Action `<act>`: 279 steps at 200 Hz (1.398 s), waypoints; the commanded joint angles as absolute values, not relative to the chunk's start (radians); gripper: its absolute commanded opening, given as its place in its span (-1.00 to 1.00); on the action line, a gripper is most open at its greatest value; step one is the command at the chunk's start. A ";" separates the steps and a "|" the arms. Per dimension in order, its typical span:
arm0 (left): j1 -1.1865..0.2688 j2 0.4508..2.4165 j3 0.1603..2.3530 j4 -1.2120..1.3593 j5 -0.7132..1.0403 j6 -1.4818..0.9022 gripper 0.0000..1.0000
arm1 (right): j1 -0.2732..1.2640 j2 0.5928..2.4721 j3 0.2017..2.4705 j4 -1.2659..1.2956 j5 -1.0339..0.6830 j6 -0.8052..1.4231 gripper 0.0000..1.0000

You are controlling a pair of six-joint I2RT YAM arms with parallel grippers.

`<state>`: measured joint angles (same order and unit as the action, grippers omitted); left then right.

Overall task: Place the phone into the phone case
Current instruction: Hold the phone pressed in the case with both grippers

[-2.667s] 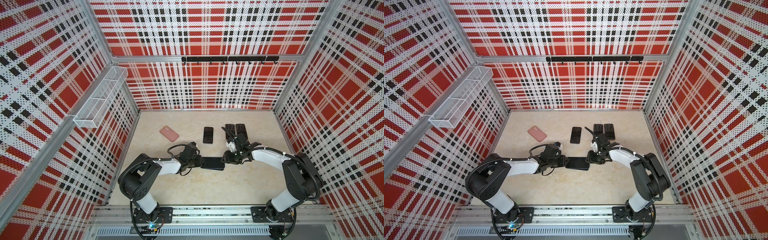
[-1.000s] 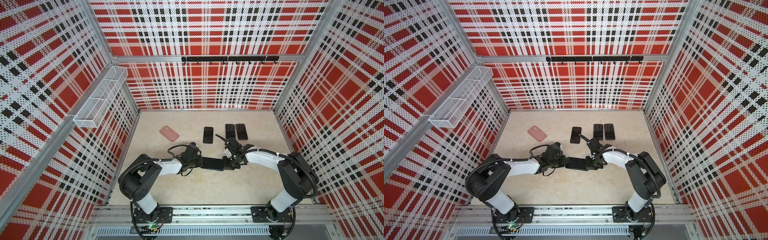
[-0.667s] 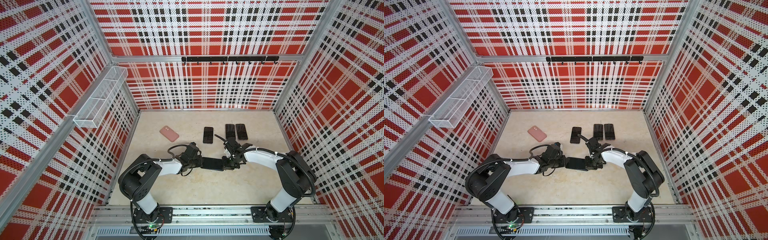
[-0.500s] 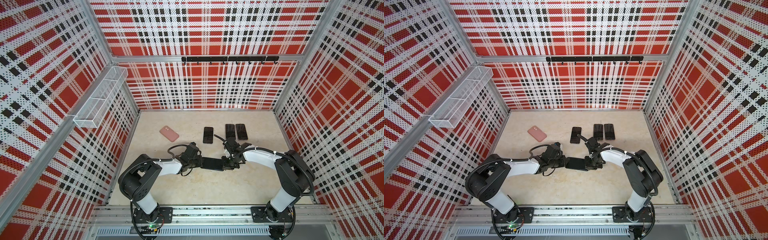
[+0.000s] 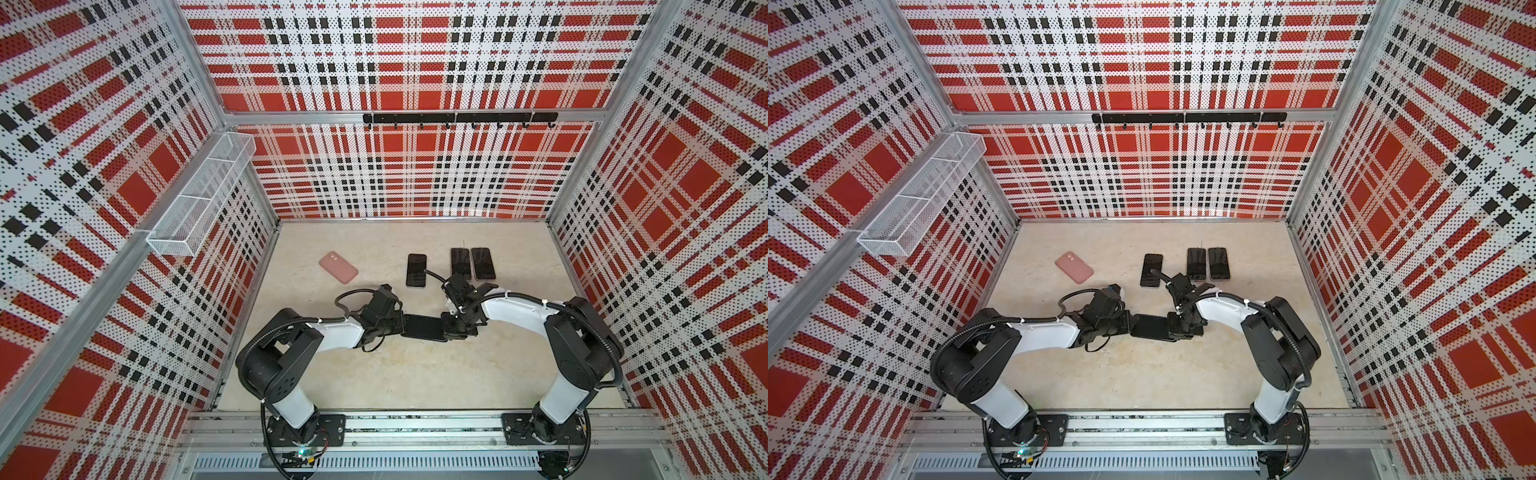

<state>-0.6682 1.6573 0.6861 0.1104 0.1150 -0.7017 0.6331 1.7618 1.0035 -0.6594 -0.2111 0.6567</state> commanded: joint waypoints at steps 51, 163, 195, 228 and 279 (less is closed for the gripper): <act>-0.692 1.665 0.697 0.023 0.209 -0.654 -0.64 | 0.654 1.671 0.957 -0.756 -0.083 0.606 -0.64; -0.660 1.655 0.695 0.011 0.217 -0.637 -0.63 | 0.588 1.617 0.927 -0.586 -0.197 0.632 -0.54; -0.662 1.659 0.688 0.022 0.221 -0.647 -0.63 | 0.575 1.644 0.903 -0.552 -0.208 0.627 -0.61; -0.667 1.655 0.684 0.028 0.223 -0.656 -0.62 | 0.575 1.678 0.897 -0.539 -0.227 0.625 -0.69; -0.676 1.652 0.671 0.058 0.246 -0.678 -0.40 | 0.617 1.723 0.885 -0.567 -0.238 0.629 -0.77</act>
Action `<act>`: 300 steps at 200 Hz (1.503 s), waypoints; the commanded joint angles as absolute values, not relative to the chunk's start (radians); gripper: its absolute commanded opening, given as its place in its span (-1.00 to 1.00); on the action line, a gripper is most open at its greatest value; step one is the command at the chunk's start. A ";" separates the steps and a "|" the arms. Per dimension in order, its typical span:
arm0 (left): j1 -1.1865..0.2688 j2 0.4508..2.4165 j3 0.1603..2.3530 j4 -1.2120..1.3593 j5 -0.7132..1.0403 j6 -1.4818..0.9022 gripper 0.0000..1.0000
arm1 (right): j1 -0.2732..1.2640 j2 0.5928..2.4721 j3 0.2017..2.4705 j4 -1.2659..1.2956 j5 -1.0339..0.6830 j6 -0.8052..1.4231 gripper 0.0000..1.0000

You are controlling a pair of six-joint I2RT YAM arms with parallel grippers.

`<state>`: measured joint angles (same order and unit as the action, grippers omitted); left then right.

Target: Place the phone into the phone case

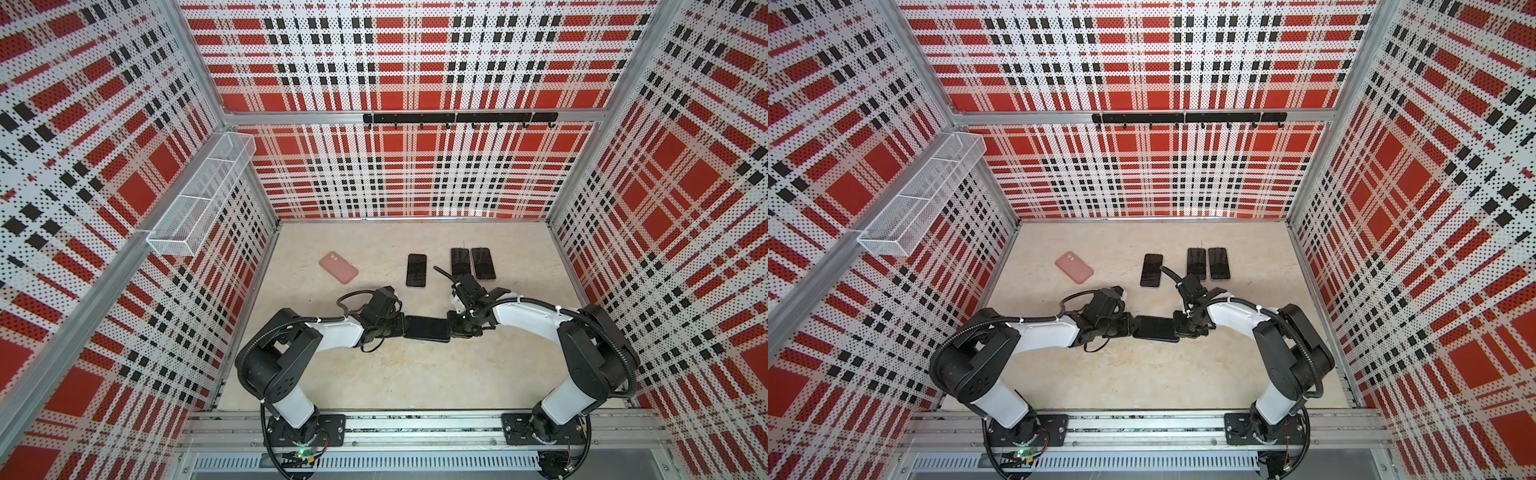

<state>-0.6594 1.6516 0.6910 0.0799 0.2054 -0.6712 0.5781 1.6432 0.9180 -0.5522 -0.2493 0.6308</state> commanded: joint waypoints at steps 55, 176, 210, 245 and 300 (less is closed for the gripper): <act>-0.683 1.669 0.666 0.070 0.252 -0.686 -0.46 | 0.666 1.790 0.865 -0.599 -0.198 0.639 -0.81; -0.704 1.695 0.703 0.028 0.209 -0.653 -0.53 | 0.721 1.958 0.802 -0.514 -0.179 0.675 -0.85; -0.704 1.695 0.700 0.028 0.209 -0.653 -0.54 | 0.730 1.991 0.806 -0.514 -0.176 0.668 -0.86; -0.701 1.680 0.695 0.023 0.206 -0.654 -0.54 | 0.706 1.872 0.897 -0.638 -0.103 0.625 -0.85; -0.697 1.667 0.693 0.010 0.192 -0.646 -0.54 | 0.580 1.571 1.002 -0.774 -0.086 0.567 -0.77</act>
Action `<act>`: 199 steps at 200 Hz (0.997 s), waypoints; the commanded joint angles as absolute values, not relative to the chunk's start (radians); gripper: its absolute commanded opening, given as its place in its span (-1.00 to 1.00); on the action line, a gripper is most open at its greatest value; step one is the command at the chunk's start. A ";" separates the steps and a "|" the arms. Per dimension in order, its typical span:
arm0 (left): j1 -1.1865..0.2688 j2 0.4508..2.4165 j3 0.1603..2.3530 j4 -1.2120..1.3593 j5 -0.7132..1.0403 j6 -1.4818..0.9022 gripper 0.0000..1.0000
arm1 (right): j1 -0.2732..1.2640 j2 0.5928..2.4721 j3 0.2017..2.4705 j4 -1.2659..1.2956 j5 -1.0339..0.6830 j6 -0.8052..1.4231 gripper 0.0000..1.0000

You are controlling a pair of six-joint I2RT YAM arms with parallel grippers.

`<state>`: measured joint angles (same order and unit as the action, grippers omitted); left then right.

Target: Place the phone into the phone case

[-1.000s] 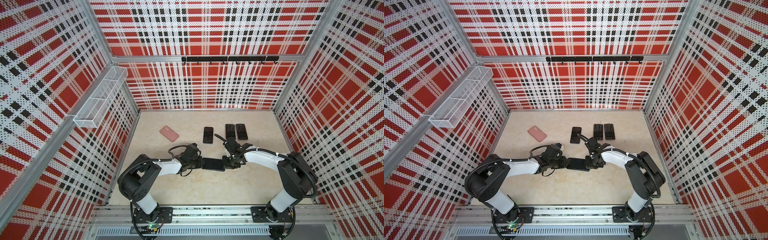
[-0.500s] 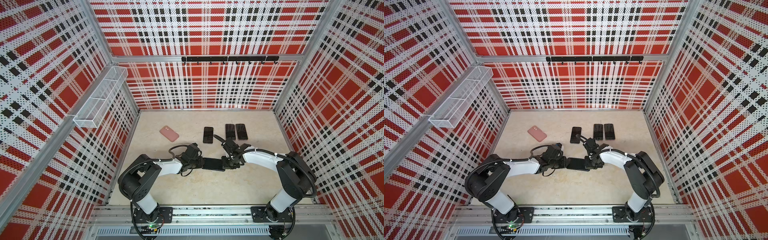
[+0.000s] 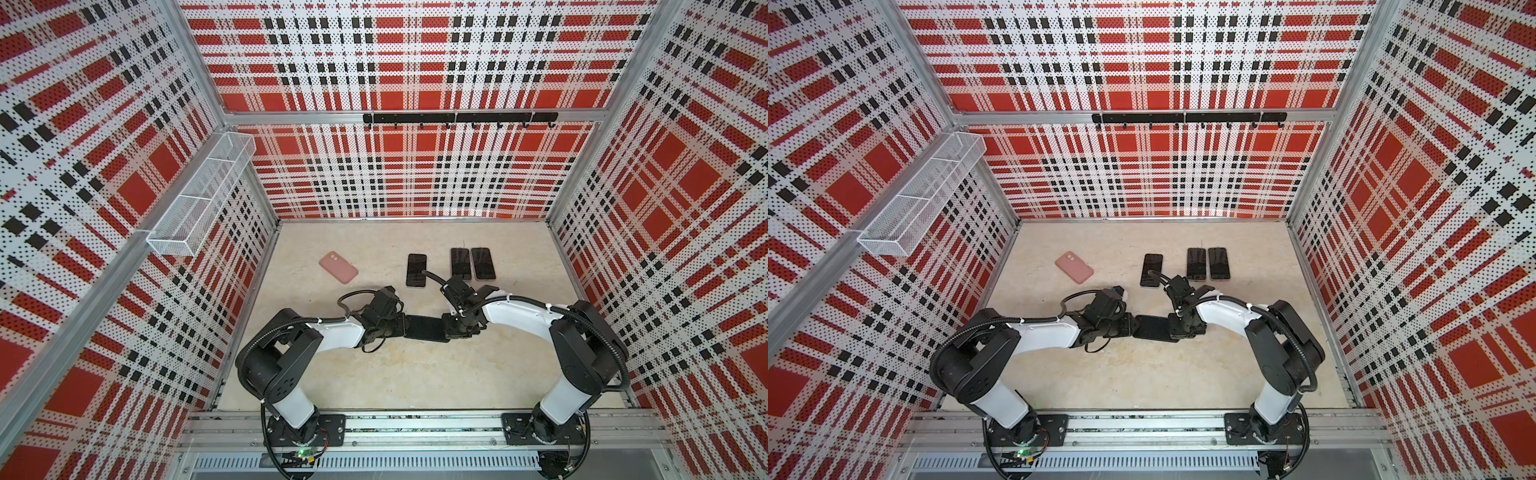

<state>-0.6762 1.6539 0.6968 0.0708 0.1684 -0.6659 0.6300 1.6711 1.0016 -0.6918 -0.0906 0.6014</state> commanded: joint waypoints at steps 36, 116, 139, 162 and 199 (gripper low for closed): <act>-0.687 1.661 0.699 0.001 0.190 -0.636 -0.54 | 0.537 1.508 0.968 -0.745 -0.118 0.561 -0.73; -0.668 1.646 0.720 -0.043 0.172 -0.611 -0.52 | 0.534 1.663 1.009 -0.623 -0.178 0.499 -0.63; -0.658 1.652 0.733 -0.048 0.173 -0.602 -0.50 | 0.534 1.677 1.014 -0.605 -0.188 0.498 -0.63; -0.651 1.666 0.747 -0.046 0.174 -0.592 -0.50 | 0.534 1.694 1.022 -0.598 -0.191 0.494 -0.63; -0.642 1.687 0.759 -0.047 0.173 -0.577 -0.51 | 0.534 1.735 1.050 -0.596 -0.189 0.482 -0.63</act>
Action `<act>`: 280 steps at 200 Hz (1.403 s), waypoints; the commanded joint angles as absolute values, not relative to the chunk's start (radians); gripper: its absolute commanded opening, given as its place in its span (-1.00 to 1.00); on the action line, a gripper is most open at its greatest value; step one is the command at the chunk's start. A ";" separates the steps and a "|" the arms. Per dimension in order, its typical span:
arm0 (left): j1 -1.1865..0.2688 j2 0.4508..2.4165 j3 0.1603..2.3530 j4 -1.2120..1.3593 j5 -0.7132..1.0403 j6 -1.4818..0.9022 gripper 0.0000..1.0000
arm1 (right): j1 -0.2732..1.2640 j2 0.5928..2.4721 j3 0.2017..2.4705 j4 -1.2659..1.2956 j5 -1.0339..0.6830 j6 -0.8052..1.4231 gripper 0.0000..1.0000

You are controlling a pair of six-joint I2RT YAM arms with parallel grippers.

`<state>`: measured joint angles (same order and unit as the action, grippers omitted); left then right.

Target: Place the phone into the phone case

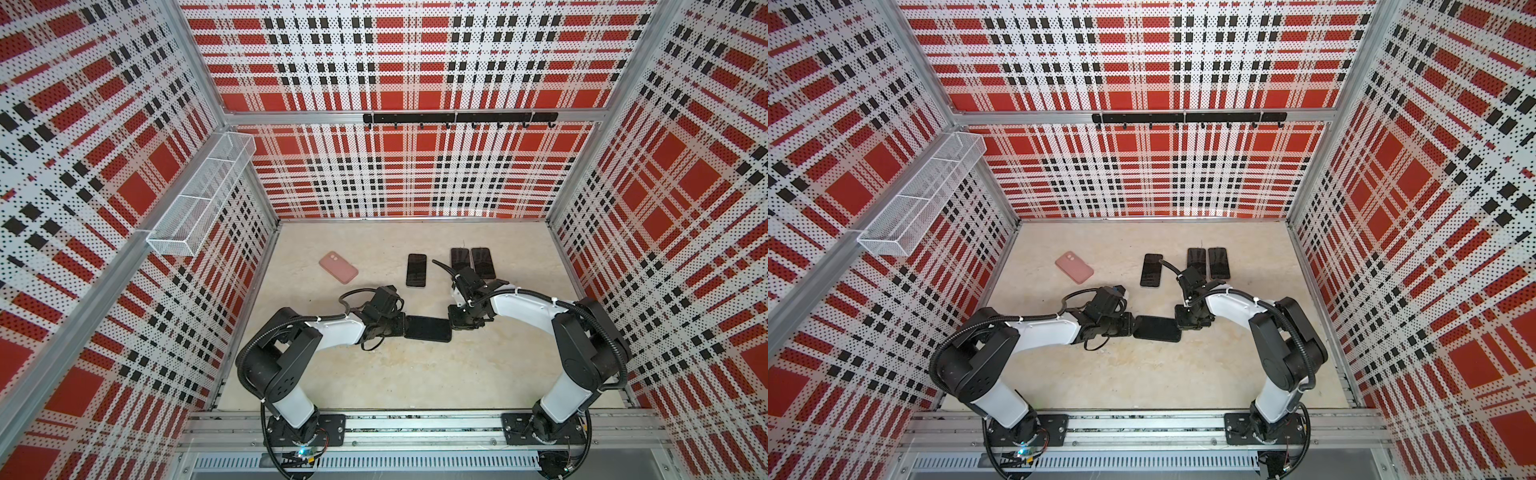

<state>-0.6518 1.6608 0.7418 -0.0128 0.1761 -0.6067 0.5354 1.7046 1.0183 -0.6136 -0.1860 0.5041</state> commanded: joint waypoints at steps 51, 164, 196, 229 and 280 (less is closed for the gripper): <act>-0.638 1.712 0.765 -0.037 0.180 -0.573 -0.52 | 0.534 1.798 1.088 -0.663 -0.135 0.457 -0.68; -0.666 1.748 0.757 -0.006 0.183 -0.589 -0.54 | 0.599 1.919 1.134 -0.833 -0.017 0.442 -0.77; -0.677 1.749 0.765 -0.013 0.152 -0.589 -0.55 | 0.623 1.952 1.159 -0.842 -0.011 0.439 -0.77; -0.692 1.745 0.773 -0.037 0.126 -0.582 -0.55 | 0.636 1.987 1.158 -0.820 -0.022 0.444 -0.79; -0.695 1.726 0.760 -0.048 0.115 -0.581 -0.55 | 0.655 2.057 1.121 -0.749 -0.055 0.460 -0.81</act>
